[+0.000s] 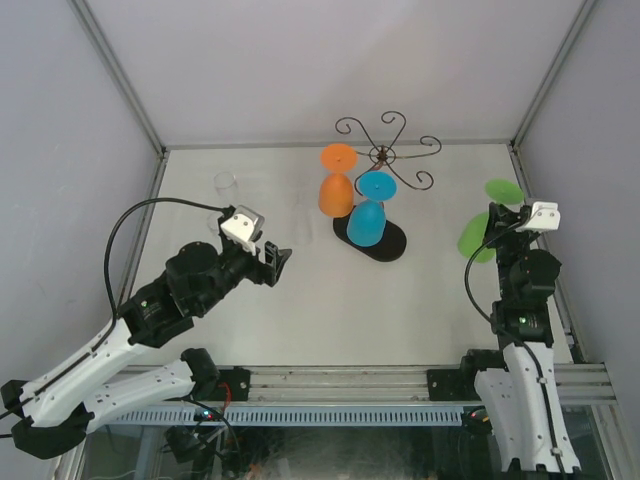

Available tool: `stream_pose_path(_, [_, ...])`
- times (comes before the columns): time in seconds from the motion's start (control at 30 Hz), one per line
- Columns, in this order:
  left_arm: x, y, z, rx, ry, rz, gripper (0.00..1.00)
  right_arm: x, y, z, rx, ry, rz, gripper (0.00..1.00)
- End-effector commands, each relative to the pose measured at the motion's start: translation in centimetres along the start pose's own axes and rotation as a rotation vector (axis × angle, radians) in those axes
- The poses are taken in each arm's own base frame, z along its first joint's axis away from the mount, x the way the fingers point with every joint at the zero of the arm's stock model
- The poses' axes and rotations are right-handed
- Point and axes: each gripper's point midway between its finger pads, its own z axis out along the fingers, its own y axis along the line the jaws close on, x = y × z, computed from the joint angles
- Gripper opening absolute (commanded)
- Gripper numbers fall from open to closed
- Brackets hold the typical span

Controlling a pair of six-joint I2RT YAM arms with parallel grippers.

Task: Place the wine glass upside down on the wine glass rack
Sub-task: Turn the wine glass upside down at the wine rack.

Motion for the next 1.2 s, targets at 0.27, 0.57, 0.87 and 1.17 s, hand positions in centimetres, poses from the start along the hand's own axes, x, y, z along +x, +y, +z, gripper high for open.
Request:
stream_pose_path(0.27, [0.7, -0.1, 0.5, 0.005, 0.005, -0.007, 0.74, -2.5, 2.3, 2.6, -0.2, -0.067, 0.144, 0.0])
stream_pose_path(0.57, [0.9, 0.0, 0.7, -0.002, 0.015, -0.002, 0.73, -3.3, 3.5, 3.3, -0.287, -0.117, 0.1, 0.0])
stream_pose_path(0.87, [1.0, 0.4, 0.4, -0.02, 0.01, 0.003, 0.73, -3.8, 6.1, 3.9, -0.478, -0.203, 0.086, 0.0])
stream_pose_path(1.17, [1.0, 0.7, 0.3, -0.037, 0.008, 0.002, 0.78, -4.0, 8.0, 4.4, -0.626, -0.273, 0.069, 0.0])
